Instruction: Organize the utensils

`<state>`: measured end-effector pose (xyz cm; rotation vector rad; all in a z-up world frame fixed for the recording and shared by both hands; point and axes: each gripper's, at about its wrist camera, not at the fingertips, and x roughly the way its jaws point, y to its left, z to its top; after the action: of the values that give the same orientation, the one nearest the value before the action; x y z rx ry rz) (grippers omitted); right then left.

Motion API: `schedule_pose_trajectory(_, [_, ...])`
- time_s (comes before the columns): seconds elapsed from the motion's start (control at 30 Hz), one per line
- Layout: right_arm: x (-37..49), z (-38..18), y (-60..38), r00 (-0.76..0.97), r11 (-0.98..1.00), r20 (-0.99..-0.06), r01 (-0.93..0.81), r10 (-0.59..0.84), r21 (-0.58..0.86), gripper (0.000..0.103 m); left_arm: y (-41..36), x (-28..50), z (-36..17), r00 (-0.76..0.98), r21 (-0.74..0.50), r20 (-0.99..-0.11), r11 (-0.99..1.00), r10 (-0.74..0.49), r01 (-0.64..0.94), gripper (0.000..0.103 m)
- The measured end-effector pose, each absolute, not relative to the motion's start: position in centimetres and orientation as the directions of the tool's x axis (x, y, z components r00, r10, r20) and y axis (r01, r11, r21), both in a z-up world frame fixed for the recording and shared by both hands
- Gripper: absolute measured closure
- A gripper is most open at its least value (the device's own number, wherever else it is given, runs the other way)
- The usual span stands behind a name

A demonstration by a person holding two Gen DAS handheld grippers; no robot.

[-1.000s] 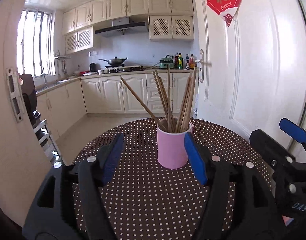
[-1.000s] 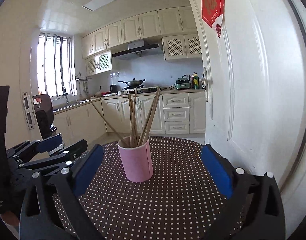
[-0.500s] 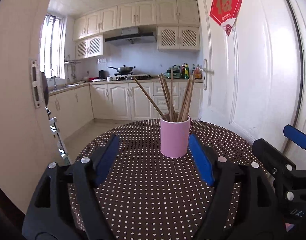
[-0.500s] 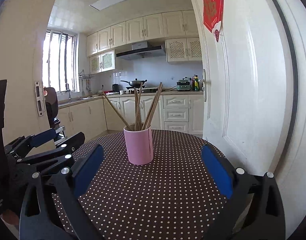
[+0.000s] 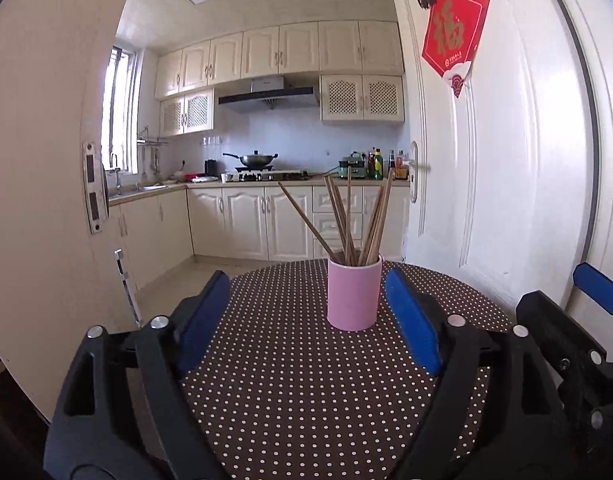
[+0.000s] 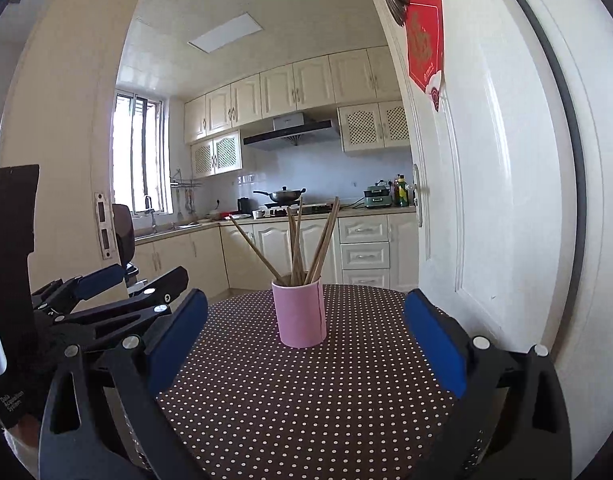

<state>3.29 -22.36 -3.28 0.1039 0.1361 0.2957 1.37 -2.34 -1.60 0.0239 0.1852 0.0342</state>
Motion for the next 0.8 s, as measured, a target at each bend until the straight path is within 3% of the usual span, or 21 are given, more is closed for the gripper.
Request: schedule_pose_trajectory(0.8, [4.6,-3.8,-22.5,0.947,0.951,-0.136,-0.270,0.290,0.151,0.008,-2.4,2.2,-1.7,0.981,0.036,-0.195,0.999,0.024,-0.017,0.013])
